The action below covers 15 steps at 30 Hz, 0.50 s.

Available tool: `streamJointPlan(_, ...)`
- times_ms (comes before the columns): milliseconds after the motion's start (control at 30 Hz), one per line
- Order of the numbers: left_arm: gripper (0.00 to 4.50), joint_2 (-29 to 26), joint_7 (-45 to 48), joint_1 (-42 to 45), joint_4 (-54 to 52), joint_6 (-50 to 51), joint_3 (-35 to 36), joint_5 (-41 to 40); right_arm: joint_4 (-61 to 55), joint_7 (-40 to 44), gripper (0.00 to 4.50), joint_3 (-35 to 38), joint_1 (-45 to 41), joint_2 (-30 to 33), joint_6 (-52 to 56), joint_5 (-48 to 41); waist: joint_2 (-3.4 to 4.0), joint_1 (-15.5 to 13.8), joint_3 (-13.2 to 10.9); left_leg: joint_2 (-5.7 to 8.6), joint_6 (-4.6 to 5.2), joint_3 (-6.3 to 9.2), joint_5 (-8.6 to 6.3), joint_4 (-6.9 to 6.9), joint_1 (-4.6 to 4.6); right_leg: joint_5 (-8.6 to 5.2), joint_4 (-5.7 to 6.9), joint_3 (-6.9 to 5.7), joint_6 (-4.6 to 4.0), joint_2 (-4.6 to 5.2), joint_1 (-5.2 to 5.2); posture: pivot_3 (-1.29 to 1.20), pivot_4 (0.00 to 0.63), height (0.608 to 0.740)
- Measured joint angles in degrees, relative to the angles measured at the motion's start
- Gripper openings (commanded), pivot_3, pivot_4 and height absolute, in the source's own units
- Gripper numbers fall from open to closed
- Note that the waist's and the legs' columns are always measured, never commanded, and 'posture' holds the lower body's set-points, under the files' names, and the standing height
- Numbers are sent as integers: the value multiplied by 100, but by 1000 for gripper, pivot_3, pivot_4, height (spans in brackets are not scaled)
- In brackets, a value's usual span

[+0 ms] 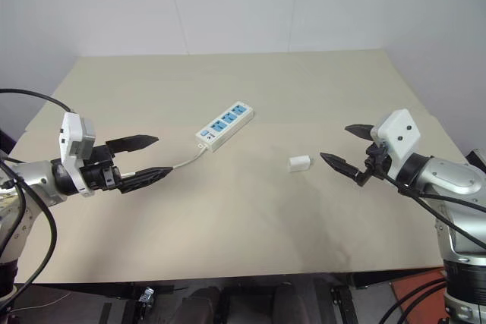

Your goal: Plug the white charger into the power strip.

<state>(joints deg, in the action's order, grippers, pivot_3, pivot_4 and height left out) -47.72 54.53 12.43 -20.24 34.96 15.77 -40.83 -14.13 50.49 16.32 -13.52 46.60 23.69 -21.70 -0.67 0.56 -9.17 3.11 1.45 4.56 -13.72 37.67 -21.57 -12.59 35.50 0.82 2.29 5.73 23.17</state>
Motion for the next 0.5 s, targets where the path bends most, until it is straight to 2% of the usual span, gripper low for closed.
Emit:
streamJointPlan(367,4500,5,-106,9,7,15,-50,69,21,4,4468,-25,-1,1,0,10,0,-1,0,0,0,-1,-1,0,0,0,0,1,0,0,0,0,150,740)
streamJointPlan(500,4500,16,-776,616,341,410,-631,648,58,7,4468,-45,-27,5,0,11,-2,-40,-1,3,0,0,-1,2,7,0,4,0,3,-3,-7,0,150,740)
